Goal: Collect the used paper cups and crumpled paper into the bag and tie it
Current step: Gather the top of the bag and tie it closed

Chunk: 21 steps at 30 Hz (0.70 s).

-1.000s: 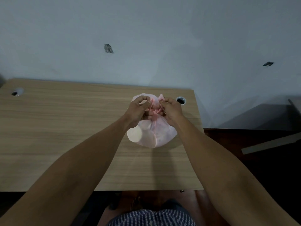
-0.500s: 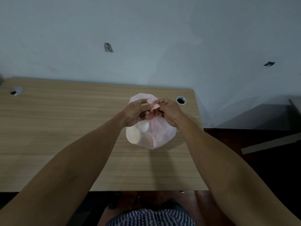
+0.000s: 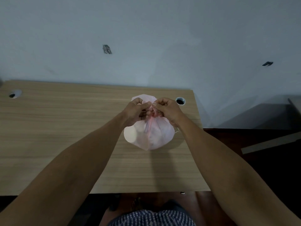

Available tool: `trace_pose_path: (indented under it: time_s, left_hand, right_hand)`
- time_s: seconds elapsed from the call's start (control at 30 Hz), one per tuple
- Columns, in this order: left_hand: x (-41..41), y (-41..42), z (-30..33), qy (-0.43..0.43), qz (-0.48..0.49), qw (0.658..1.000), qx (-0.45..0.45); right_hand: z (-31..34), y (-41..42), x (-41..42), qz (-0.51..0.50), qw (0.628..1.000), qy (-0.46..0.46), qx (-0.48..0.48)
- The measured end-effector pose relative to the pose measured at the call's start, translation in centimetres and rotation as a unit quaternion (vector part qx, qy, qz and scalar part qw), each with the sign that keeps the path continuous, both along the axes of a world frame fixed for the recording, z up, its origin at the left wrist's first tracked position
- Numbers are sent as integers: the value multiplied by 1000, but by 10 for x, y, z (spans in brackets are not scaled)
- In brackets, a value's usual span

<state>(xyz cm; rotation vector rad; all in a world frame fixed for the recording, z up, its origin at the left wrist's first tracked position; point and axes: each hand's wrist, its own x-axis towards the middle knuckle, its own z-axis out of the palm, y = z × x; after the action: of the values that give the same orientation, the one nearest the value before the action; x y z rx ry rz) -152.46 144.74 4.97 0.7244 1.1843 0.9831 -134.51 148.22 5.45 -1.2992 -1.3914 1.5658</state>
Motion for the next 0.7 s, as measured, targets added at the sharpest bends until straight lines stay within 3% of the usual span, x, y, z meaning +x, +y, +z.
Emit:
trace_pose_path:
  time_s: [0.13,0.37,0.47,0.53,0.7]
  left_hand:
    - [-2,-2,-1,10,-27,1000,3]
    - [-1,-9,-7,122,-24,986,112]
    - [1,-8,-9,202,-19,965,167]
    - [2,-6,-10,311,-25,923,224]
    - [4,-14,-9,527,-49,758,382]
  right_hand:
    - [1,-1,-3,-15,998,-39,43]
    - [0,0,-10,-34,994,-79,73]
    - [0,3,-15,-55,992,-85,71]
    - [0,4,-17,-70,993,-77,53]
    - [12,4,-20,-71,996,-60,11]
